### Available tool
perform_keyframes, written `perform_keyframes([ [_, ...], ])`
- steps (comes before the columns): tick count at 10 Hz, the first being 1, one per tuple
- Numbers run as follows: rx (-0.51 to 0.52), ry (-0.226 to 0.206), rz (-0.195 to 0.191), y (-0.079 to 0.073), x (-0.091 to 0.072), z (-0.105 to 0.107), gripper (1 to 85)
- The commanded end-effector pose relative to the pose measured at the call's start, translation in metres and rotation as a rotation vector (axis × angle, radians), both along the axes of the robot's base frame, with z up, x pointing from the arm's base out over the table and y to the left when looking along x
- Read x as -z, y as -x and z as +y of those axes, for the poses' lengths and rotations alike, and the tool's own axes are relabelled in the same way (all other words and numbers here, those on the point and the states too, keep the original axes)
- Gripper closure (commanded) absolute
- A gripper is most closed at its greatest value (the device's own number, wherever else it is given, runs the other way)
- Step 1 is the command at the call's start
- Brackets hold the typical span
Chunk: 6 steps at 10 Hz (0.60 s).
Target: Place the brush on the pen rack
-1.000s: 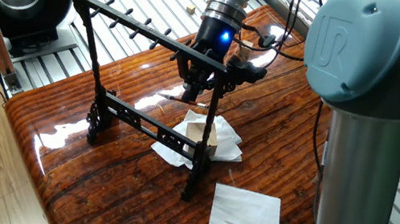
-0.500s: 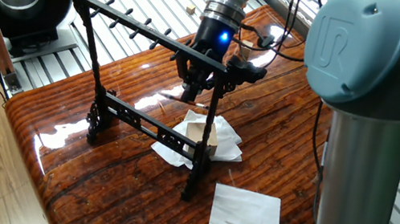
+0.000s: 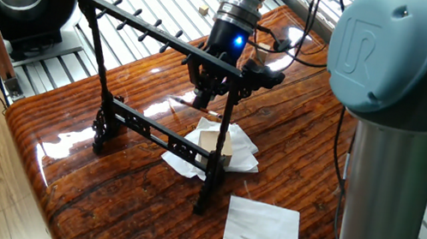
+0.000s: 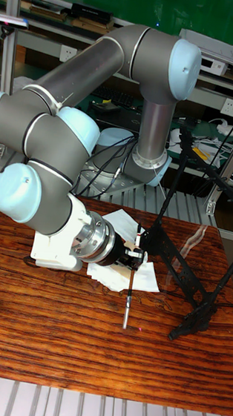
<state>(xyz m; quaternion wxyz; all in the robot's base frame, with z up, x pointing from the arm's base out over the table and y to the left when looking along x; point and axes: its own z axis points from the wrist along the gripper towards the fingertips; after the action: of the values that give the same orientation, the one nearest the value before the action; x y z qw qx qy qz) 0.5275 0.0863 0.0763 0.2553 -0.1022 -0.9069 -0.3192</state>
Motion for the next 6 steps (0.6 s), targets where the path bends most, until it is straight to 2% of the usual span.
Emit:
perform_keyframes([
  [1,-0.009,-0.008,-0.051,-0.0081,0.0022,-0.0002,84.3],
  [3,0.0,-0.025,-0.05,-0.0092,-0.0008,0.0036,84.3],
  [6,0.0,-0.043,-0.069,-0.0125,-0.002,0.0066,84.3],
])
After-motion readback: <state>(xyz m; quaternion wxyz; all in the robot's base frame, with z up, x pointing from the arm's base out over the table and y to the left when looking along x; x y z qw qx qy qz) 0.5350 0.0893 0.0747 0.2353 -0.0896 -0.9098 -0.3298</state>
